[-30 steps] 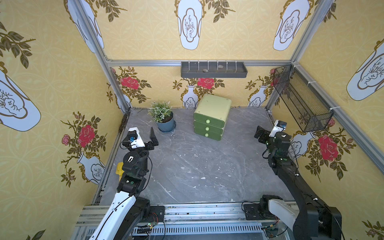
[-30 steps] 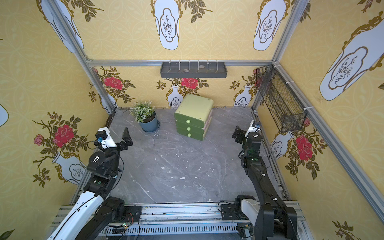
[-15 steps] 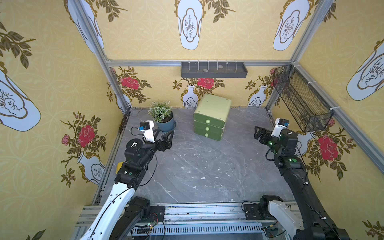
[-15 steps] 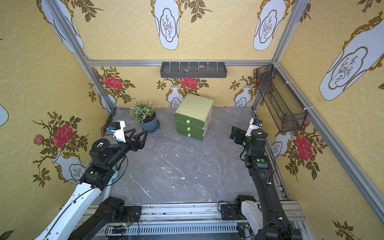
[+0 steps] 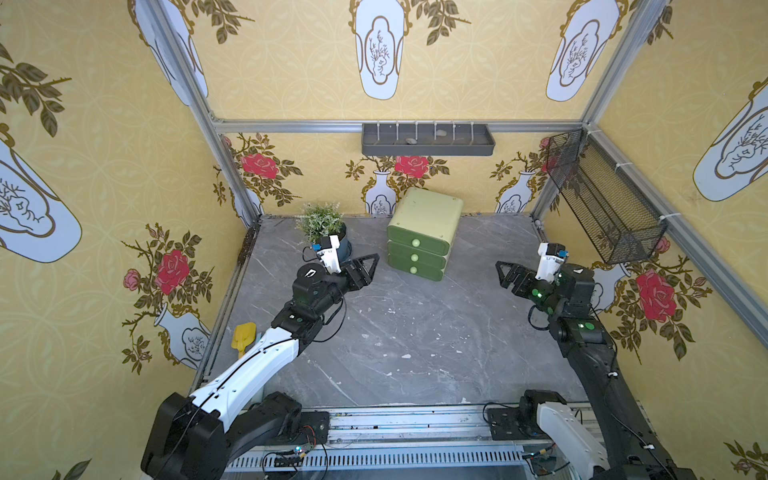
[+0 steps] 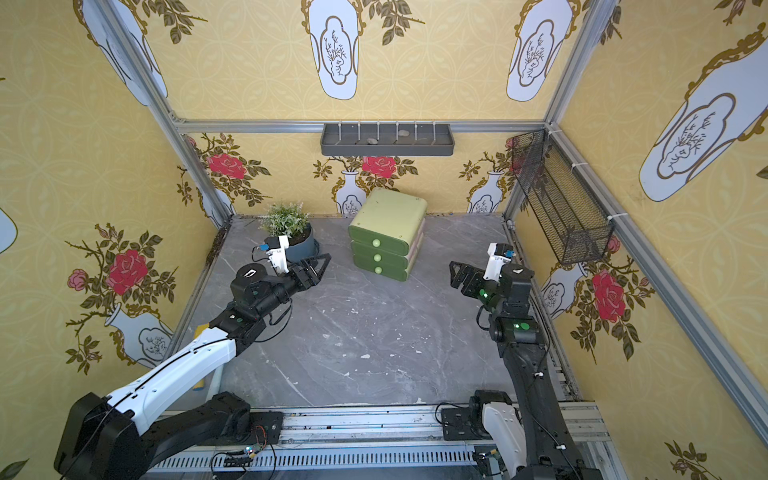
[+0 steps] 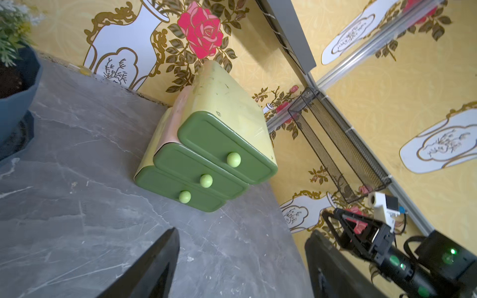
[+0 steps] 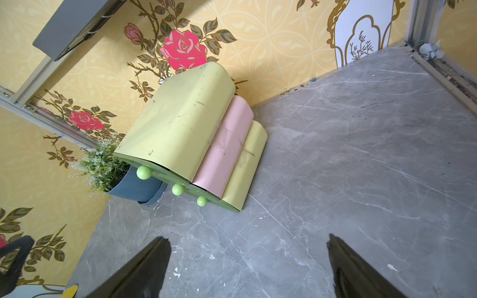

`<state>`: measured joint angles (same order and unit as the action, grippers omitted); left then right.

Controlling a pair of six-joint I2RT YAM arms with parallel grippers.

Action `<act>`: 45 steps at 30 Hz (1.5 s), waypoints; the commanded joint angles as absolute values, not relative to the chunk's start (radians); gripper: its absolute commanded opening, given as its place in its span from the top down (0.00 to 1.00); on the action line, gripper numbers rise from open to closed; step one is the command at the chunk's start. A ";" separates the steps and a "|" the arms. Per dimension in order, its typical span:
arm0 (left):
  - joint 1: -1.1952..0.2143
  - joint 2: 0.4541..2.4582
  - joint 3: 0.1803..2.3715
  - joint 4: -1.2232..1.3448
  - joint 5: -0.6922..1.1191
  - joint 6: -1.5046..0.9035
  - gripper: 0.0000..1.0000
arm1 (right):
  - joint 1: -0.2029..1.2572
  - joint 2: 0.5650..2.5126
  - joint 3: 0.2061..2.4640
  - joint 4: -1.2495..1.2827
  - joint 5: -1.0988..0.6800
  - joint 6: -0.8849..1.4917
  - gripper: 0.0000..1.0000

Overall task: Take the sponge out of the drawer
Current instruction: Open the drawer in the storage box.

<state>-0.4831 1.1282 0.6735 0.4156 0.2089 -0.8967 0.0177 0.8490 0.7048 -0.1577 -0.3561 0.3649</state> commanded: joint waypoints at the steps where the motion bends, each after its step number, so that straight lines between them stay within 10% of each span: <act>1: -0.495 1.189 0.691 0.550 0.237 -1.020 0.20 | 0.018 0.850 0.709 -0.140 -0.385 0.371 0.03; 45: -0.542 1.918 1.112 0.787 0.435 -1.375 0.52 | 0.019 0.875 0.707 -0.153 -0.391 0.383 0.02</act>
